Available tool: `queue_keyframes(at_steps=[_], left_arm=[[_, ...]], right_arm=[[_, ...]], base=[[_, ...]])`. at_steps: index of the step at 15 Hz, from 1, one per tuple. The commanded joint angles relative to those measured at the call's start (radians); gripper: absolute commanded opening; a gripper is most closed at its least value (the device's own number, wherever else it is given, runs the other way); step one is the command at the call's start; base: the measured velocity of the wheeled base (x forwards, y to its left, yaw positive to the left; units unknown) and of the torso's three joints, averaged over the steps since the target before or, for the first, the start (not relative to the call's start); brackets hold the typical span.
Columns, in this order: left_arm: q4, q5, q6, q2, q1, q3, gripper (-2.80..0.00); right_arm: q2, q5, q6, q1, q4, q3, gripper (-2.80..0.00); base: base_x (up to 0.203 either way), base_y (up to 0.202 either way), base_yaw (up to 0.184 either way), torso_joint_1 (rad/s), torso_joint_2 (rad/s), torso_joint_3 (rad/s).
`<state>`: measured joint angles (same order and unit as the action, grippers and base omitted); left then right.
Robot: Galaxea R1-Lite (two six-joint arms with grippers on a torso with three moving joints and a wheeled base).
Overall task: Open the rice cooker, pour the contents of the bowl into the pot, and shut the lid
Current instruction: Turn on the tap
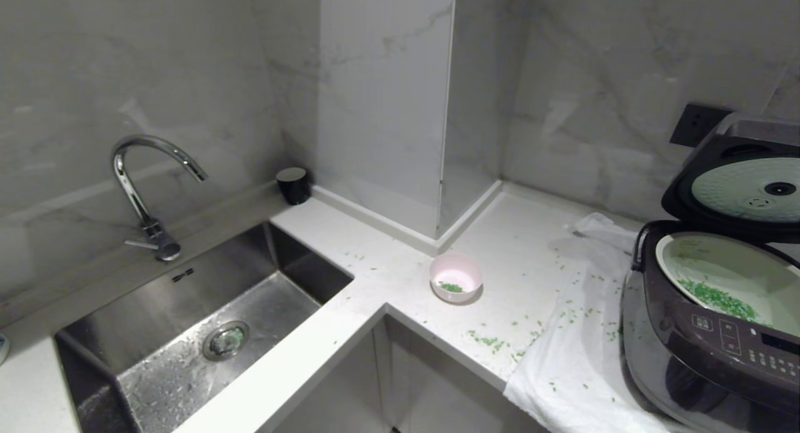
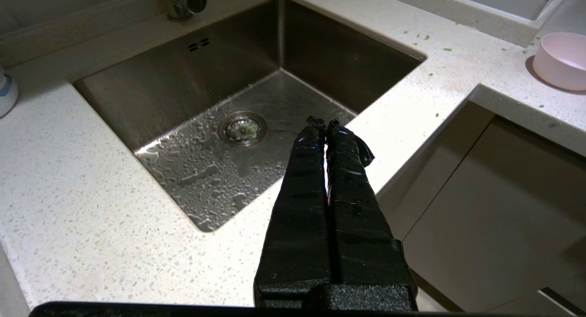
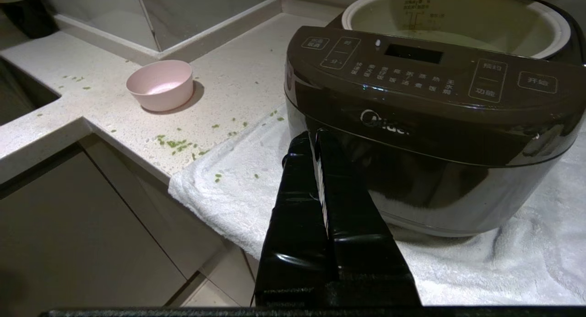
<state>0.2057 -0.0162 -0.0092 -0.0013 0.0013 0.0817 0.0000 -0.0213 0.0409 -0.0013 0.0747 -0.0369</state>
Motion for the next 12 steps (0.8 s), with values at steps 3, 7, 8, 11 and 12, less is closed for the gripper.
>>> queue_keyframes(at_steps=[3, 7, 8, 11, 12], left_arm=[[0.001, 0.000, -0.001, -0.002, 0.000, 0.000, -2.80], [0.000, 0.001, -0.001, -0.002, 0.000, 0.000, -2.80], [0.000, 0.001, -0.001, -0.002, 0.000, 0.000, -2.80], [0.000, 0.001, -0.003, -0.002, 0.000, 0.000, -2.80], [0.001, 0.001, -0.003, -0.002, 0.000, 0.000, -2.80]], right_arm=[[0.002, 0.000, 0.001, 0.000, 0.000, 0.000, -2.80], [0.002, 0.000, 0.001, 0.001, 0.000, 0.000, -2.80], [0.002, 0.000, 0.001, 0.000, 0.000, 0.000, -2.80], [0.002, 0.000, 0.001, 0.000, 0.000, 0.000, -2.80], [0.002, 0.000, 0.001, 0.001, 0.000, 0.000, -2.80]], base=[[0.000, 0.000, 0.000, 0.000, 0.00, 0.000], [0.049, 0.000, 0.000, -0.005, 0.00, 0.003], [0.183, 0.000, -0.001, -0.002, 0.00, 0.011], [0.153, 0.000, 0.002, 0.017, 0.00, 0.000], [0.000, 0.000, 0.000, 0.000, 0.00, 0.000]])
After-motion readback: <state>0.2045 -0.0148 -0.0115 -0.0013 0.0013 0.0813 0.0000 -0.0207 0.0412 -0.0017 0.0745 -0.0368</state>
